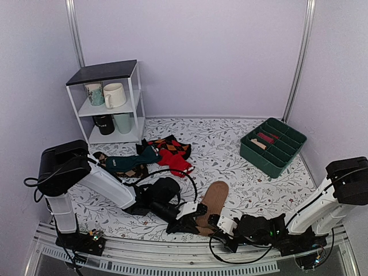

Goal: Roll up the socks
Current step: Roll a pair of socks at the center of the board.

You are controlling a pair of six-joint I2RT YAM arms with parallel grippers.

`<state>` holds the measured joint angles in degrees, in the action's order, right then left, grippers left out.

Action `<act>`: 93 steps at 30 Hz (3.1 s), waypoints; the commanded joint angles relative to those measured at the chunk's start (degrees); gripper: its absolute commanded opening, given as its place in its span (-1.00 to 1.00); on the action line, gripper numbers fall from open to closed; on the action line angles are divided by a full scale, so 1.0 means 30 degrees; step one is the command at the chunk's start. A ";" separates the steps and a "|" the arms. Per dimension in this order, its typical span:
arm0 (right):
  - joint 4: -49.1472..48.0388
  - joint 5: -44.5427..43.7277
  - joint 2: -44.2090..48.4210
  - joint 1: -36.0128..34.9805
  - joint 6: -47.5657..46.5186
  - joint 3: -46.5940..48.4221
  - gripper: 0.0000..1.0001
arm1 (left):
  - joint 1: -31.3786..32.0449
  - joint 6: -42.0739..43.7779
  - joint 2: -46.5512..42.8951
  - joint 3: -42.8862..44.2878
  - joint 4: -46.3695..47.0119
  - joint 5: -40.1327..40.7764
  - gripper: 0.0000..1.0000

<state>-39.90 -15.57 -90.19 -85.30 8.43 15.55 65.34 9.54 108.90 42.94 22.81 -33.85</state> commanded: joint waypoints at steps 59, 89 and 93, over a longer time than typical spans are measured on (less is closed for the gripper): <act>0.3602 1.2643 0.0084 0.7426 0.8166 0.0034 -0.33 | 0.2597 0.3638 -0.1145 -0.0827 -0.1156 0.5180 -1.00; -0.0757 0.1053 0.2221 -0.0068 -0.4708 -0.0459 0.01 | -0.0144 -0.2909 0.0803 0.0306 -0.5538 -0.0502 -1.00; -0.0743 0.1644 0.1229 -0.0108 -0.4361 -0.0113 0.01 | -0.0185 -0.2889 0.0861 0.0281 -0.5437 -0.0539 -1.00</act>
<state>-40.73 -11.70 -83.74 -85.14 -4.56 13.61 65.17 1.41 108.05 45.39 14.00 -37.34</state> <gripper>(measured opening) 0.505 0.033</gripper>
